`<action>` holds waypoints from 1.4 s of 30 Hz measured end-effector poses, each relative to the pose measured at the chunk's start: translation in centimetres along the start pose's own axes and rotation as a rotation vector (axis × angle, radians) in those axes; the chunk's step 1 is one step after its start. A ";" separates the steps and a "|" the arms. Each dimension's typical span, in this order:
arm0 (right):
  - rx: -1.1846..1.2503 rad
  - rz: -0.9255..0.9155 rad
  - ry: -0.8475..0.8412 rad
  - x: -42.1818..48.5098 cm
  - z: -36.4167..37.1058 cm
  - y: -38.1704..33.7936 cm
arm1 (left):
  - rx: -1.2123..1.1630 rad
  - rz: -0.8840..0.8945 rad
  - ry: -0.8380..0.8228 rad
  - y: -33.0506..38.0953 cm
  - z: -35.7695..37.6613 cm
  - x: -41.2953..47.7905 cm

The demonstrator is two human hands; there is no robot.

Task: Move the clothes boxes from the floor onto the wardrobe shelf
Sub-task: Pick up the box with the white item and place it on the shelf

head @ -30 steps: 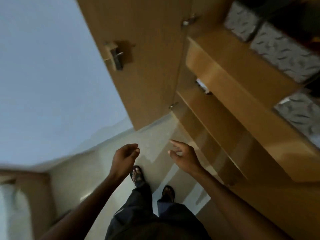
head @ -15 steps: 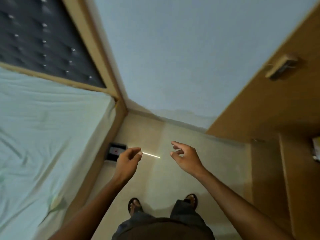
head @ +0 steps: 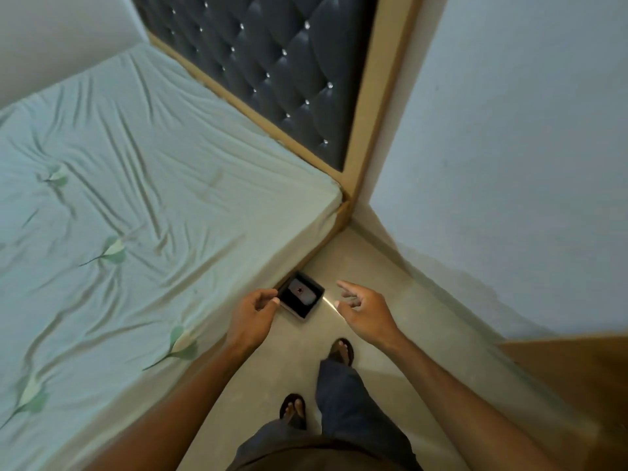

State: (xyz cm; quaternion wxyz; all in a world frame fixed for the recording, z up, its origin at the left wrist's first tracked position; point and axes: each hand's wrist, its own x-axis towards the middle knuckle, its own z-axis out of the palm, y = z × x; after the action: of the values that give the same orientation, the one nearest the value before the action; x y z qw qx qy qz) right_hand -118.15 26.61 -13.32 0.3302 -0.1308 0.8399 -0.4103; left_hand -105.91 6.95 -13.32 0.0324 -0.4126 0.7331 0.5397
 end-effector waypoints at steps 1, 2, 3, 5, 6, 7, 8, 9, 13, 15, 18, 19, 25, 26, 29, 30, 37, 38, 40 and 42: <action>0.002 0.018 -0.024 2.5 0.4 0.0 | 0.005 -0.026 0.012 -0.1 0.2 2.1; 0.002 0.028 -0.033 3.6 0.5 0.0 | 0.023 -0.033 0.011 -0.1 0.3 3.0; 0.012 0.046 -0.051 6.1 1.0 0.6 | 0.041 -0.051 0.011 -0.4 0.8 5.2; 0.026 0.095 -0.083 10.1 1.9 1.8 | 0.088 -0.089 -0.001 -0.9 1.8 9.0; 0.032 0.130 -0.105 12.8 2.8 3.0 | 0.108 -0.120 -0.006 -1.8 2.7 11.6; 0.028 0.154 -0.119 14.9 3.6 4.2 | 0.144 -0.153 -0.016 -2.3 3.5 13.7; 0.022 0.186 -0.143 17.3 4.7 5.8 | 0.170 -0.186 -0.028 -3.5 4.6 16.4; 0.009 0.214 -0.157 19.2 5.8 7.4 | 0.200 -0.219 -0.049 -4.6 5.6 18.4; -0.037 0.324 -0.223 26.7 11.0 15.4 | 0.328 -0.294 -0.164 -12.1 10.6 27.6; -0.068 0.374 -0.233 29.2 13.5 19.2 | 0.391 -0.309 -0.198 -15.6 12.5 31.3; -0.108 0.473 -0.239 33.7 18.7 27.0 | 0.468 -0.287 -0.195 -22.6 16.5 37.9; -0.112 0.487 -0.241 34.8 20.2 28.9 | 0.492 -0.302 -0.198 -24.3 17.6 39.6; -0.053 0.530 -0.249 39.1 28.3 37.8 | 0.625 -0.355 -0.279 -34.5 22.7 46.3; -0.021 0.546 -0.229 39.4 29.0 38.1 | 0.656 -0.328 -0.285 -35.5 23.2 46.7; 0.000 0.623 -0.152 39.9 29.8 39.5 | 0.670 -0.281 -0.333 -36.9 24.2 47.5; -0.010 0.639 -0.124 39.8 29.7 39.8 | 0.635 -0.291 -0.342 -37.3 24.4 47.6; 0.075 0.725 0.187 37.6 29.2 41.4 | 0.604 -0.248 -0.594 -38.2 24.7 47.6; 0.085 0.720 0.192 37.4 28.9 41.9 | 0.612 -0.223 -0.627 -38.5 25.1 47.8; 0.070 0.696 0.159 37.4 28.8 43.0 | 0.629 -0.199 -0.675 -38.7 25.9 48.0; 0.050 0.677 0.127 37.6 29.0 44.4 | 0.624 -0.166 -0.703 -39.1 27.1 48.5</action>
State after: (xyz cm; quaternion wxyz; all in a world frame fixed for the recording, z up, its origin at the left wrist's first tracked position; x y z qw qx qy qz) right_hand -124.78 18.63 -77.42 0.3980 0.1894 0.8441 -0.3053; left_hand -123.58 -1.53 -78.36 0.4438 -0.2329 0.7692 0.3964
